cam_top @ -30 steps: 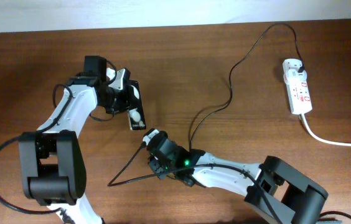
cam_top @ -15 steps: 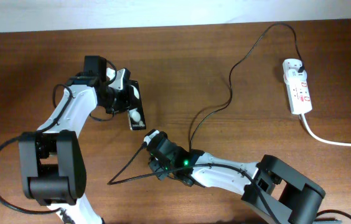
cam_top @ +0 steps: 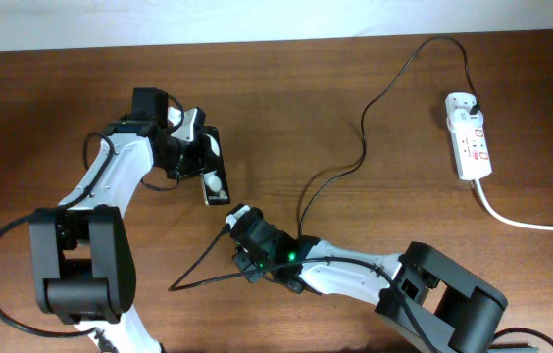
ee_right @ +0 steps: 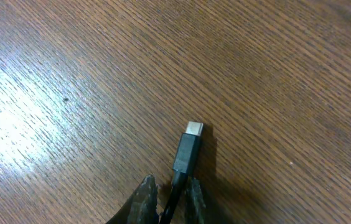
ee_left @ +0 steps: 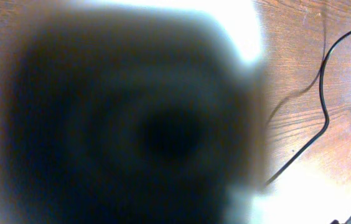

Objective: Plug charger to phone and switch on socket
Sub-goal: 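Lift the cable end with the right gripper toward the phone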

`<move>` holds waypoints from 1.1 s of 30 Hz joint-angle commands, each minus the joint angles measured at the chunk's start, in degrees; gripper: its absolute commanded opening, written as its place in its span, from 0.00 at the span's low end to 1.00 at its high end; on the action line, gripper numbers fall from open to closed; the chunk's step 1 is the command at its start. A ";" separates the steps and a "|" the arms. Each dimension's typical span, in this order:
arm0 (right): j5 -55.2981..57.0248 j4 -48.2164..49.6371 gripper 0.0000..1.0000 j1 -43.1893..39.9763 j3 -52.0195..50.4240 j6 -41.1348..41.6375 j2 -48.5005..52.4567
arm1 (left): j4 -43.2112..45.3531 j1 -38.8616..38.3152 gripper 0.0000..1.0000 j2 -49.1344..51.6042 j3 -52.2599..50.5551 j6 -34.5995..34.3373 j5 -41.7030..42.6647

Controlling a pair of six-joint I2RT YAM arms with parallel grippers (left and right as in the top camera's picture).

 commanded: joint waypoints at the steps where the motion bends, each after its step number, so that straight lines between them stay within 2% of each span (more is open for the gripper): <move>1: 0.00 -0.42 0.15 0.26 -0.11 0.46 1.68 | 0.11 -0.11 0.00 -1.86 -0.02 -0.35 0.48; 2: 0.04 -0.46 0.06 0.26 -0.11 0.46 1.68 | 0.11 -0.11 0.00 -1.86 -0.02 -0.35 0.48; 3: 0.04 -0.46 0.04 0.26 -0.11 0.46 1.68 | 0.11 -0.11 0.00 -1.86 -0.02 -0.35 0.48; 10: 0.04 -2.47 0.04 0.15 -0.09 0.48 -4.79 | 0.11 0.44 0.00 -1.86 -0.02 -0.33 1.36; 13: 0.31 -5.97 0.06 0.15 -0.13 0.42 -4.63 | 0.00 0.76 0.00 -1.86 -0.02 -0.33 1.36; 17: 0.28 -5.92 0.06 0.15 -0.17 0.44 -2.93 | -0.04 0.76 0.00 -1.86 -0.02 -0.33 1.36; 18: 0.26 -5.33 0.08 0.17 -0.17 0.44 -1.73 | -0.02 0.76 0.00 -1.86 -0.02 -0.33 1.36; 19: 0.26 -4.66 0.20 0.17 -0.15 0.44 -0.87 | -0.04 0.76 0.00 -1.86 -0.02 -0.33 1.36; 20: 0.28 -4.22 0.26 0.17 -0.15 0.42 -0.63 | -0.04 0.76 0.00 -1.86 -0.02 -0.33 1.36; 25: 1.75 -3.08 0.30 0.17 -0.15 -1.55 -0.22 | -0.02 0.76 0.00 -1.86 -0.02 -0.33 1.36; 27: 1.77 -3.26 0.25 0.22 -0.15 -1.55 0.59 | -0.02 0.76 0.00 -1.86 -0.02 -0.33 1.36; 28: 1.79 -3.23 0.13 0.22 -0.15 -1.53 1.05 | -0.04 0.76 0.00 -1.86 -0.02 -0.33 1.36; 31: 1.73 -3.19 0.06 0.22 -0.15 -1.53 1.51 | -0.02 0.76 0.00 -1.86 -0.02 -0.33 1.36; 33: 1.05 -3.23 0.04 0.22 0.04 -1.51 1.44 | -0.07 0.76 0.00 -1.86 -0.02 -0.33 1.36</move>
